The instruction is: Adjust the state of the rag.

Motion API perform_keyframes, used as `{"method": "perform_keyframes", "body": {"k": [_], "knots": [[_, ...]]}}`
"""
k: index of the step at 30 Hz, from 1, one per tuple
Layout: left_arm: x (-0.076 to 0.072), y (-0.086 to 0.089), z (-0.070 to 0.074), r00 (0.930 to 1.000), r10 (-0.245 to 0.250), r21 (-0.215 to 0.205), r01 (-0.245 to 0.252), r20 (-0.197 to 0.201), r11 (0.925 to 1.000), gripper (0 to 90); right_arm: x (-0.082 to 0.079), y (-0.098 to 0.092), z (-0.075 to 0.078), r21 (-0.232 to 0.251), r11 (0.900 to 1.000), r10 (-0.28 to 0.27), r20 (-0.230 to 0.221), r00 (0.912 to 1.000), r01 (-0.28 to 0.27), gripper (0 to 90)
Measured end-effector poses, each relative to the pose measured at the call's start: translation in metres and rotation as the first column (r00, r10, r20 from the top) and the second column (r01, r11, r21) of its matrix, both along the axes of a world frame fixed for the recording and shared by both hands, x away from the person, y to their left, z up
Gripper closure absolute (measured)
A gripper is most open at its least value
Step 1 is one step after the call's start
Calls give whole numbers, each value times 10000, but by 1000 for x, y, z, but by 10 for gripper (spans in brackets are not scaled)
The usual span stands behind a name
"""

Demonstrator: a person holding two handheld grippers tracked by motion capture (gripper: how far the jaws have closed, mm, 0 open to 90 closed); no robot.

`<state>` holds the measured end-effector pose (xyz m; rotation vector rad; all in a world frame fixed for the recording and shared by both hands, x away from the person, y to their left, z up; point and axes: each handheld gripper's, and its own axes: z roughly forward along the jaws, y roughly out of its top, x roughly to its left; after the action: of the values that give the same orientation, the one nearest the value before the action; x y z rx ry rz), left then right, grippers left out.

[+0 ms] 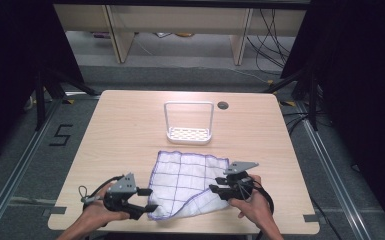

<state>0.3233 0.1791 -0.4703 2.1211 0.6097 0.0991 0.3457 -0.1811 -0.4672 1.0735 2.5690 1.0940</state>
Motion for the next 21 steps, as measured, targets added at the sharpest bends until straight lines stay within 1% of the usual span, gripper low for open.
{"method": "perform_keyframes", "body": {"k": [1, 2, 3, 4, 5, 6, 7, 8, 9, 10, 11, 12, 13, 14, 15, 16, 17, 18, 19, 20, 21], "knots": [[6, 2, 0, 9997, 228, 104, -228, 66, 9997, 427, 4, 5, -1, -164, 9999, -13, -132, 9999, 11, 621], [16, 4, -1, 9983, 569, 81, -570, 94, 9983, 427, 7, 8, -5, -363, 9993, 90, 30, 10000, -89, 621], [24, 5, -2, 9954, 952, 55, -951, -81, 9955, 427, 11, 12, -7, -497, 9987, 125, -57, 9999, -128, 624], [33, 7, -4, 9922, 1237, 87, -1236, -151, 9923, 427, 13, 15, -8, -634, 9978, 177, -193, 9997, -189, 630], [40, 7, -5, 9898, 1415, 128, -1413, -169, 9899, 427, 15, 18, -9, -601, 9980, 154, -320, 9994, -173, 637], [50, 7, -8, 9865, 1622, 172, -1619, -223, 9867, 426, 17, 19, -10, -810, 9963, 277, -317, 9991, -302, 647], [61, 7, -10, 9833, 1811, 352, -1803, -191, 9830, 421, 18, 21, -10, -875, 9956, 297, -364, 9989, -328, 662], [67, 7, -11, 9801, 1981, 444, -1972, -156, 9793, 417, 19, 22, -10, -906, 9954, 262, -565, 9981, -312, 678], [74, 8, -12, 9817, 1904, 766, -1891, -97, 9790, 416, 20, 22, -11, -919, 9951, 324, -583, 9978, -376, 692], [85, 6, -14, 9748, 2226, 728, -2210, -147, 9726, 415, 20, 22, -11, -923, 9953, 204, -822, 9964, -280, 717], [91, 6, -14, 9741, 2260, 850, -2251, -16, 9706, 416, 20, 21, -11, -939, 9951, 229, -815, 9964, -306, 764], [97, 4, -15, 9704, 2414, 922, -2410, 65, 9661, 415, 20, 20, -12, -1018, 9940, 314, -735, 9968, -388, 796], [104, 2, -15, 9703, 2418, 1049, -2415, 99, 9647, 411, 19, 19, -11, -958, 9947, 316, -677, 9972, -381, 826], [111, -1, -15, 9697, 2442, 1103, -2435, 65, 9636, 405, 18, 18, -13, -909, 9946, 447, -502, 9977, -491, 853], [115, -3, -16, 9696, 2445, 1165, -2444, 138, 9626, 398, 17, 17, -12, -901, 9945, 506, -370, 9980, -538, 872], [121, -6, -17, 9711, 2385, 1202, -2376, 66, 9639, 397, 15, 16, -10, -929, 9940, 535, -456, 9975, -575, 884], [128, -11, -19, 9724, 2334, 1385, -2322, 78, 9628, 398, 13, 15, -9, -844, 9946, 577, -380, 9976, -607, 889], [132, -14, -21, 9715, 2367, 1453, -2355, 90, 9610, 400, 11, 14, -8, -824, 9945, 625, -242, 9978, -643, 892], [137, -18, -23, 9724, 2331, 1563, -2312, 60, 9603, 405, 9, 13, -6, -816, 9945, 644, -211, 9977, -660, 894], [141, -21, -24, 9713, 2380, 1656, -2350, 18, 9578, 411, 8, 12, -6, -751, 9949, 667, -149, 9977, -677, 896], [145, -25, -25, 9729, 2309, 1694, -2297, 127, 9584, 427, 6, 12, -4, -666, 9956, 658, -151, 9977, -667, 897]]}}
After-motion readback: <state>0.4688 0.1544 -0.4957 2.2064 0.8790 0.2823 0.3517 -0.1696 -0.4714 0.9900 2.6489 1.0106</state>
